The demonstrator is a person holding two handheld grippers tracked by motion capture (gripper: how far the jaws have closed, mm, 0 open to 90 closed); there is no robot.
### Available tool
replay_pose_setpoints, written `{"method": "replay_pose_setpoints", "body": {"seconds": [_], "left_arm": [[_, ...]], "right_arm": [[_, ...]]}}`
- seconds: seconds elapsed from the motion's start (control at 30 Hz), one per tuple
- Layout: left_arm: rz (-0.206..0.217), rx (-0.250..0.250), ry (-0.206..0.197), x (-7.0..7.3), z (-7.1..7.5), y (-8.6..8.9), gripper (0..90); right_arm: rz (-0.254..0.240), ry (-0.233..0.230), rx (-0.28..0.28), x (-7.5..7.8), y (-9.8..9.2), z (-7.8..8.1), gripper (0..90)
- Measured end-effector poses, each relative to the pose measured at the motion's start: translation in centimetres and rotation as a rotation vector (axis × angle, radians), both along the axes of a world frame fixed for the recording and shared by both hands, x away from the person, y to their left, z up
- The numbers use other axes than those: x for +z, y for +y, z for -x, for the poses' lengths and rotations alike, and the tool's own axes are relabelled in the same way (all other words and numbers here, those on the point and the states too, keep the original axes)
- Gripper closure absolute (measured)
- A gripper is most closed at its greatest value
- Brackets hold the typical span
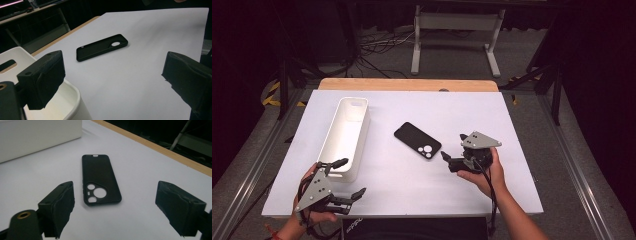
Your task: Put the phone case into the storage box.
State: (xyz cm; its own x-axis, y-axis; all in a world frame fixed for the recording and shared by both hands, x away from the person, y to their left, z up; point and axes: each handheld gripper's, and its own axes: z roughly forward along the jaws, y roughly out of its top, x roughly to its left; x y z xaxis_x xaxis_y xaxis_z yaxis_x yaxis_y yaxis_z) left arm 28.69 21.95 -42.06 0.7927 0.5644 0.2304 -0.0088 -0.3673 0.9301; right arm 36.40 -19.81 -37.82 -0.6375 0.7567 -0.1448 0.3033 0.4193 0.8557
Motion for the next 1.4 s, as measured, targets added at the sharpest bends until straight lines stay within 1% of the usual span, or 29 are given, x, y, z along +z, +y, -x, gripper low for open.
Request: {"method": "replay_pose_setpoints", "body": {"seconds": [0.1, 0.13, 0.2, 0.23, 0.27, 0.3, 0.33, 0.37, 0.4, 0.43, 0.57, 0.6, 0.63, 0.67, 0.73, 0.83, 0.87, 0.9, 0.93, 1.03, 1.17, 1.27, 1.33, 1.37, 1.4], "left_arm": [[-0.002, -0.002, 0.001, 0.0, 0.0, 0.0, 5.0], [-0.001, -0.003, 0.001, 0.0, 0.0, 0.0, 5.0], [0.0, -0.003, 0.002, 0.0, 0.0, 0.0, 5.1], [0.0, -0.004, 0.003, 0.0, 0.0, 0.0, 5.1], [-0.009, -0.004, 0.001, 0.0, 0.0, 0.0, 5.1], [-0.012, -0.005, 0.001, -0.1, 0.0, -0.1, 5.2], [-0.012, -0.004, 0.002, -0.1, 0.0, -0.1, 5.2], [-0.013, -0.005, 0.001, -0.1, 0.0, -0.1, 5.2], [-0.013, -0.005, 0.001, -0.1, 0.0, -0.1, 5.2], [-0.012, -0.004, 0.0, -0.1, 0.0, -0.1, 5.2], [-0.013, -0.006, 0.002, -0.1, 0.0, -0.1, 5.2], [-0.013, -0.006, 0.002, -0.1, 0.0, -0.1, 5.2], [-0.014, -0.007, 0.003, -0.1, 0.0, -0.1, 5.2], [-0.009, -0.009, 0.008, -0.1, 0.0, -0.1, 5.2], [-0.013, -0.009, 0.0, 0.0, 0.0, 0.0, 5.2], [-0.012, -0.01, 0.005, 0.0, 0.0, 0.0, 5.2], [-0.012, -0.01, 0.005, 0.0, 0.0, 0.0, 5.3], [-0.011, -0.012, 0.007, -0.1, 0.0, 0.0, 5.3], [-0.014, -0.015, 0.007, -0.1, 0.0, 0.0, 5.3], [-0.014, -0.023, 0.007, -0.1, 0.0, 0.0, 5.1], [-0.01, -0.02, 0.014, -0.1, 0.0, -0.1, 5.2], [-0.008, -0.022, 0.015, -0.1, 0.0, -0.1, 5.2], [-0.008, -0.022, 0.016, -0.1, 0.0, -0.1, 5.2], [-0.009, -0.024, 0.015, -0.1, 0.0, -0.1, 5.2], [-0.008, -0.023, 0.016, -0.1, 0.0, -0.1, 5.2]], "right_arm": [[0.007, 0.013, 0.0, -0.1, 0.2, -0.3, 18.1], [-0.001, 0.016, 0.005, -0.1, 0.2, -0.4, 18.9], [0.003, 0.025, 0.005, -0.3, 0.4, -0.7, 21.3], [0.01, 0.027, 0.004, -0.3, 0.4, -0.8, 23.1], [0.015, 0.03, 0.004, -0.4, 0.5, -0.9, 25.5], [0.008, 0.031, 0.003, -0.4, 0.6, -1.0, 27.7], [0.004, 0.032, 0.002, -0.5, 0.6, -1.1, 32.0], [0.007, 0.034, 0.005, -0.5, 0.6, -1.2, 34.2], [0.007, 0.034, 0.005, -0.5, 0.6, -1.2, 34.2], [0.006, 0.036, 0.007, -0.5, 0.7, -1.3, 36.8], [0.014, 0.054, 0.007, -0.5, 1.0, -1.7, 53.9], [0.02, 0.059, 0.011, -0.5, 1.2, -1.8, 57.1], [0.02, 0.059, 0.011, -0.5, 1.2, -1.8, 57.1], [0.021, 0.063, 0.016, -0.5, 1.3, -1.9, 65.0], [0.022, 0.073, 0.031, -0.6, 1.5, -2.1, 73.9], [0.026, 0.091, 0.051, -0.8, 1.8, -2.3, 86.6], [0.026, 0.091, 0.051, -0.8, 1.8, -2.3, 86.6], [0.032, 0.105, 0.065, -1.0, 2.2, -2.4, 90.0], [0.032, 0.105, 0.065, -1.0, 2.2, -2.4, 90.0], [0.035, 0.129, 0.093, -1.3, 2.8, -2.6, 90.0], [0.039, 0.147, 0.102, -1.7, 3.1, -2.7, 90.0], [0.039, 0.177, 0.11, -2.2, 3.4, -2.7, 90.0], [0.056, 0.194, 0.121, -2.6, 3.6, -2.6, 90.0], [0.056, 0.194, 0.121, -2.6, 3.6, -2.6, 90.0], [0.067, 0.219, 0.128, -2.9, 3.9, -2.6, 90.0]]}}
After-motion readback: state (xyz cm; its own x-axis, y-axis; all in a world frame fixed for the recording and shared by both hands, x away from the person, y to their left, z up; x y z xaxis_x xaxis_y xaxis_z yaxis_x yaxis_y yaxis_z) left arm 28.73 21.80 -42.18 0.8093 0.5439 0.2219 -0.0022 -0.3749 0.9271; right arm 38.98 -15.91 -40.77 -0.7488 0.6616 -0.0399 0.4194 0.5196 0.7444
